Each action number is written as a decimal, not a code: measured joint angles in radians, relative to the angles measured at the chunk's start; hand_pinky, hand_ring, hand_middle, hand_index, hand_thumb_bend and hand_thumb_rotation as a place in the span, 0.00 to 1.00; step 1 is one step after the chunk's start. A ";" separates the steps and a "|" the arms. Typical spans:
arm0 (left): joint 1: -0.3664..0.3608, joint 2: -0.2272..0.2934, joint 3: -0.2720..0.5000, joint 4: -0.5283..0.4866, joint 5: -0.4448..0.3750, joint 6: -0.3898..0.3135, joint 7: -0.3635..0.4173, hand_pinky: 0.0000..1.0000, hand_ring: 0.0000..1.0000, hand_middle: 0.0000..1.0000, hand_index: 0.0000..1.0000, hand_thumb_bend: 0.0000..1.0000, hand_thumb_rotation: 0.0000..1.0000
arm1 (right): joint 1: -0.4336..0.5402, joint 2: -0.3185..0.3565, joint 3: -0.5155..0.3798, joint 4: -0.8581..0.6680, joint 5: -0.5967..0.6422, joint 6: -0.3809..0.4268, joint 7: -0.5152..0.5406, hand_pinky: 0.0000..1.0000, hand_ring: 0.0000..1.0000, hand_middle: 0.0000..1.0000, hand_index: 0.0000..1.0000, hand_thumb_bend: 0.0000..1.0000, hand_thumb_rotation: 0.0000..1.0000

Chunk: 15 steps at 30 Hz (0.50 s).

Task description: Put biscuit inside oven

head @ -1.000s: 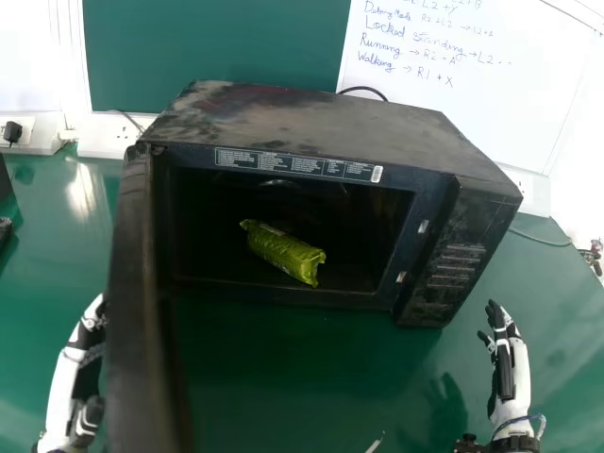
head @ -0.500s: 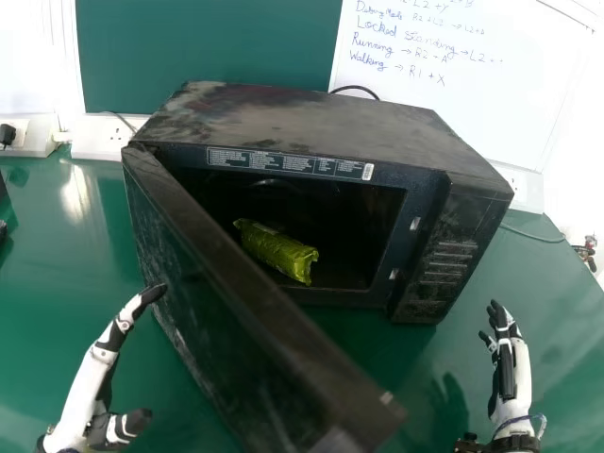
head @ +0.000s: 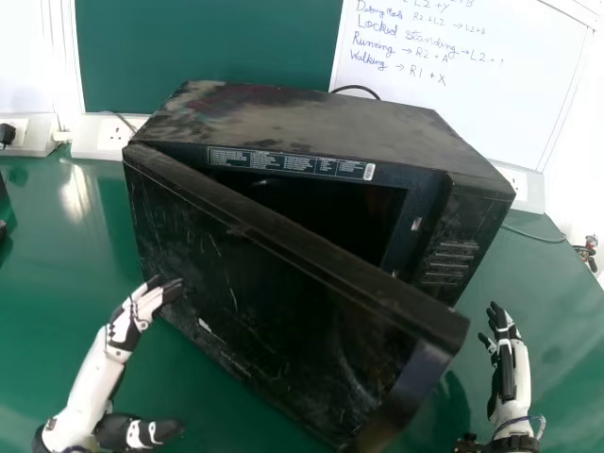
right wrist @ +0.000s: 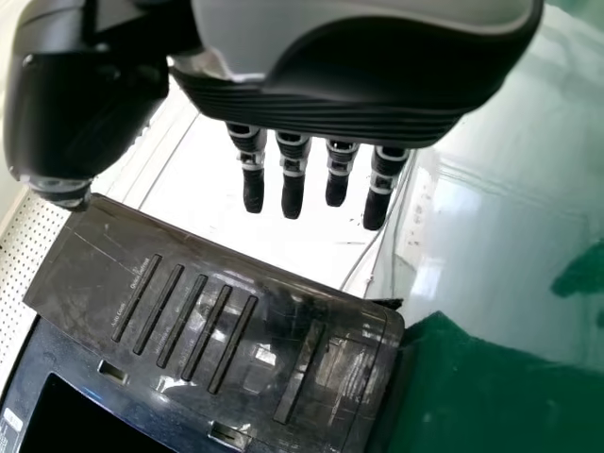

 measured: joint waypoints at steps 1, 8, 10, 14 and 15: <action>0.001 0.000 0.000 -0.009 0.008 0.008 0.010 0.88 0.97 1.00 1.00 0.70 0.76 | 0.000 0.000 0.000 0.000 0.000 0.000 0.000 0.92 0.95 0.97 0.95 0.85 1.00; 0.001 0.017 0.003 -0.040 0.070 0.030 0.076 0.81 0.92 0.96 0.99 0.67 0.73 | 0.000 0.002 0.000 0.000 0.000 0.000 0.000 0.92 0.95 0.97 0.95 0.85 1.00; -0.003 0.023 0.009 -0.041 0.102 0.022 0.109 0.80 0.90 0.94 0.97 0.68 0.73 | 0.000 0.003 0.000 0.000 0.000 0.000 0.000 0.92 0.95 0.97 0.95 0.85 1.00; -0.007 0.046 0.022 -0.062 0.169 0.042 0.157 0.76 0.87 0.91 0.93 0.73 0.73 | 0.000 0.009 0.000 0.002 -0.001 0.000 -0.001 0.91 0.94 0.96 0.95 0.86 1.00; -0.007 0.057 0.022 -0.068 0.173 0.052 0.161 0.75 0.85 0.90 0.92 0.75 0.73 | 0.000 0.010 0.000 0.002 -0.001 0.000 -0.001 0.92 0.94 0.96 0.95 0.86 1.00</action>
